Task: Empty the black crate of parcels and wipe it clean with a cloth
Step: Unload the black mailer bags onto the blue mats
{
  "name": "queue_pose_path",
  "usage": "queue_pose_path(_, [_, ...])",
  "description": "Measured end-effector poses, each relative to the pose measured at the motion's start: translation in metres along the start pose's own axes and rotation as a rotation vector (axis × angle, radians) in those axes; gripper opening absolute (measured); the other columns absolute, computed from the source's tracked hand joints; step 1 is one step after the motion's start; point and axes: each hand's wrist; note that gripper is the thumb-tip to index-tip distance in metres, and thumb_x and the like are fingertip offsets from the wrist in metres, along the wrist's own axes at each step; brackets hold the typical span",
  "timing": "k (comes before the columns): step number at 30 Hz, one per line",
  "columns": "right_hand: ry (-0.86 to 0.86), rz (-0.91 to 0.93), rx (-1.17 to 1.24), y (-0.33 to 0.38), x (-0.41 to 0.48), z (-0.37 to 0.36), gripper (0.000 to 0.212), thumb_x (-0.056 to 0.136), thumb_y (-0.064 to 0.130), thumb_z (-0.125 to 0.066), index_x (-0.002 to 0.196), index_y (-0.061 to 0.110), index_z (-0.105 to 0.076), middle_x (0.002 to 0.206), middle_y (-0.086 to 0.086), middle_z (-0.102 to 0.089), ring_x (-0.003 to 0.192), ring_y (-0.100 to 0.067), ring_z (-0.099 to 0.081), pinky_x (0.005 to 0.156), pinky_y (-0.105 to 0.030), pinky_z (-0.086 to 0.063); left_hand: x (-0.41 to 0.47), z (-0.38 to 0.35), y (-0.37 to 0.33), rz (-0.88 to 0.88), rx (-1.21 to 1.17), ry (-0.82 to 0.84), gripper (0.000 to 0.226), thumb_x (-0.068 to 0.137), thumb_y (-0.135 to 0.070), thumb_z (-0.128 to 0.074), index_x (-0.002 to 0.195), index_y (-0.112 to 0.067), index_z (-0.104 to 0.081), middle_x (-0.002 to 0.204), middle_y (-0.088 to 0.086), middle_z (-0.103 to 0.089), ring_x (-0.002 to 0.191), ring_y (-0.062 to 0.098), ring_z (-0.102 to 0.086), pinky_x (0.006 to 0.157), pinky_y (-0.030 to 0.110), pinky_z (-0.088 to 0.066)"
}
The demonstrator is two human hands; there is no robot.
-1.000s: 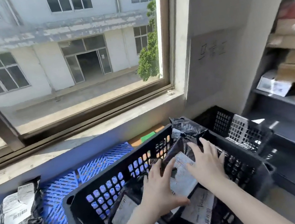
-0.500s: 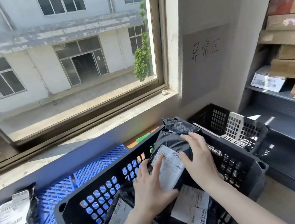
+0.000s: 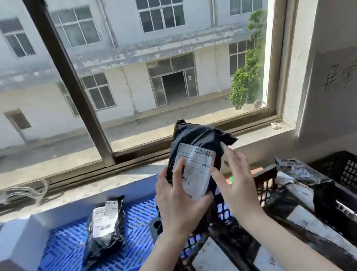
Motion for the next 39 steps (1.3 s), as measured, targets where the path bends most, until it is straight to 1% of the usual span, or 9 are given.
queue_pose_path(4, [0.159,0.005,0.114,0.021,-0.004,-0.053,0.072,0.094,0.031,-0.059,0.148,0.049,-0.015,0.139,0.022,-0.037,0.121,0.009,-0.042,0.097,-0.018,-0.04,0.003,0.032,0.043,0.088,0.018,-0.087,0.094,0.057,-0.056,-0.075,0.14,-0.046,-0.03,0.142,0.001,-0.035,0.129,0.021,-0.037,0.103,0.039,-0.037])
queue_pose_path(7, [0.232,0.005,0.172,0.03,-0.011,-0.092,0.072,0.092,0.026,-0.063,0.146,0.047,-0.02,0.133,0.028,-0.042,0.118,0.011,-0.046,0.092,-0.013,-0.04,0.0,0.05,0.078,0.188,-0.004,-0.154,0.089,0.058,-0.061,-0.074,0.137,-0.046,-0.034,0.138,-0.001,-0.036,0.122,0.02,-0.045,0.1,0.049,-0.044])
queue_pose_path(14, [0.279,0.028,0.083,0.038,-0.017,-0.193,0.023,0.084,0.014,-0.07,0.105,0.018,-0.062,0.106,0.006,-0.058,0.101,-0.007,-0.057,0.091,-0.025,-0.045,0.009,0.081,0.16,0.329,-0.032,-0.204,0.083,0.059,-0.069,-0.061,0.134,-0.039,-0.041,0.136,0.001,-0.039,0.127,0.021,-0.043,0.101,0.049,-0.043])
queue_pose_path(18, [0.405,-0.013,0.033,0.038,-0.014,-0.254,0.043,0.081,0.015,-0.072,0.121,0.02,-0.059,0.117,0.009,-0.059,0.104,0.0,-0.053,0.089,-0.001,-0.032,0.023,0.096,0.217,0.389,-0.069,-0.173,0.078,0.062,-0.062,-0.058,0.135,-0.038,-0.042,0.136,0.002,-0.04,0.127,0.021,-0.043,0.103,0.047,-0.042])
queue_pose_path(22, [0.512,-0.161,0.049,0.025,-0.012,-0.313,0.052,0.082,0.018,-0.071,0.129,0.027,-0.053,0.121,0.017,-0.058,0.109,0.001,-0.053,0.086,0.003,-0.031,0.035,0.108,0.277,0.455,-0.072,-0.073,0.075,0.059,-0.063,-0.06,0.128,-0.037,-0.052,0.139,0.0,-0.043,0.129,0.02,-0.044,0.104,0.045,-0.042])
queue_pose_path(24, [0.559,-0.253,0.091,0.014,-0.013,-0.341,0.051,0.084,0.016,-0.07,0.129,0.03,-0.052,0.121,0.019,-0.058,0.112,0.001,-0.053,0.089,-0.003,-0.034,0.037,0.113,0.304,0.479,-0.072,-0.027,0.073,0.056,-0.067,-0.06,0.121,-0.033,-0.06,0.138,-0.003,-0.046,0.13,0.016,-0.044,0.105,0.039,-0.04])
queue_pose_path(28, [0.586,-0.442,0.146,-0.019,-0.02,-0.391,0.047,0.087,0.01,-0.064,0.126,0.031,-0.051,0.118,0.025,-0.057,0.112,0.005,-0.053,0.102,-0.031,-0.043,0.036,0.124,0.354,0.454,-0.087,0.094,0.072,0.053,-0.066,-0.072,0.113,-0.029,-0.065,0.128,-0.018,-0.041,0.121,-0.009,-0.032,0.097,0.004,-0.021])
queue_pose_path(33, [0.625,-0.564,0.138,-0.055,-0.027,-0.43,0.054,0.088,-0.006,-0.052,0.132,0.025,-0.044,0.127,0.011,-0.056,0.122,-0.008,-0.051,0.1,-0.026,-0.042,0.03,0.123,0.401,0.435,-0.104,0.273,0.055,0.065,-0.027,-0.081,0.11,-0.045,-0.053,0.127,-0.032,-0.033,0.136,-0.004,-0.02,0.095,0.0,-0.014])
queue_pose_path(39, [0.6,-0.659,0.189,-0.084,-0.033,-0.457,0.059,0.086,-0.015,-0.04,0.118,0.034,-0.048,0.117,0.018,-0.061,0.108,0.008,-0.057,0.101,-0.033,-0.046,0.018,0.104,0.43,0.483,-0.11,0.335,0.054,0.067,-0.033,-0.074,0.115,-0.045,-0.054,0.147,-0.012,-0.033,0.143,-0.003,-0.016,0.101,0.001,-0.009])
Point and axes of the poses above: each hand's wrist, its own x-axis towards the middle knuckle, its own z-axis out of the back of the hand, y = z × x
